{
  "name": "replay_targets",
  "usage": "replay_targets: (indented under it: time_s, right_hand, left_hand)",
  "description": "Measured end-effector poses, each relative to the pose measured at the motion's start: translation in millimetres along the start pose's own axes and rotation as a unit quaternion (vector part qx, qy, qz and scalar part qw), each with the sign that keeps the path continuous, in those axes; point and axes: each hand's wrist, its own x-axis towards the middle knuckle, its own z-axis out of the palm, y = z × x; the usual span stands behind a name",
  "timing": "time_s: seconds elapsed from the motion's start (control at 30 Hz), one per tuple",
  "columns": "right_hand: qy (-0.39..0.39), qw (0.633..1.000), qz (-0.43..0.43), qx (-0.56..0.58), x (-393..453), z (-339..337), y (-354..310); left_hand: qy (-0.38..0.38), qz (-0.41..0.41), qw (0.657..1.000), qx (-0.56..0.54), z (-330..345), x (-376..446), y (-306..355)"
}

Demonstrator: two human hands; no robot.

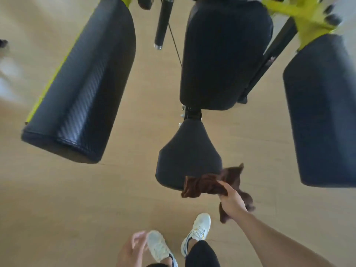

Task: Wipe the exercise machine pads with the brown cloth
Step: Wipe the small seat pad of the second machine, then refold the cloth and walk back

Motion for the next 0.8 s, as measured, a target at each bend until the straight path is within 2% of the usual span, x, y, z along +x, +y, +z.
replay_targets:
  time_s: [0.13, 0.2, 0.27, 0.4, 0.47, 0.53, 0.63, 0.8]
  right_hand:
    - [0.003, 0.985, 0.03, 0.171, -60, -12, -26]
    - [-0.02, 0.956, 0.028, 0.291, -99, -17, -42]
    - [-0.07, 0.922, 0.017, 0.381, -137, -26, -58]
    - [-0.161, 0.903, -0.077, 0.392, -201, -51, -81]
    - [-0.164, 0.906, -0.094, 0.379, -222, -62, -86]
    - [-0.119, 0.909, -0.061, 0.394, -234, -74, -86]
    - [-0.079, 0.906, -0.03, 0.414, -238, -95, -80]
    - [-0.094, 0.907, -0.063, 0.405, -236, -136, -60]
  left_hand:
    - [-0.094, 0.038, 0.993, 0.067, 15, -51, 65]
    - [-0.12, 0.056, 0.991, 0.033, 30, -73, 94]
    - [-0.191, 0.053, 0.98, -0.03, 41, -96, 117]
    - [-0.325, 0.011, 0.94, -0.107, 47, -142, 159]
    - [-0.362, 0.021, 0.925, -0.111, 51, -154, 171]
    - [-0.372, 0.044, 0.92, -0.115, 58, -168, 179]
    - [-0.336, 0.101, 0.932, -0.091, 72, -190, 187]
    - [-0.316, 0.199, 0.927, 0.025, 112, -224, 184]
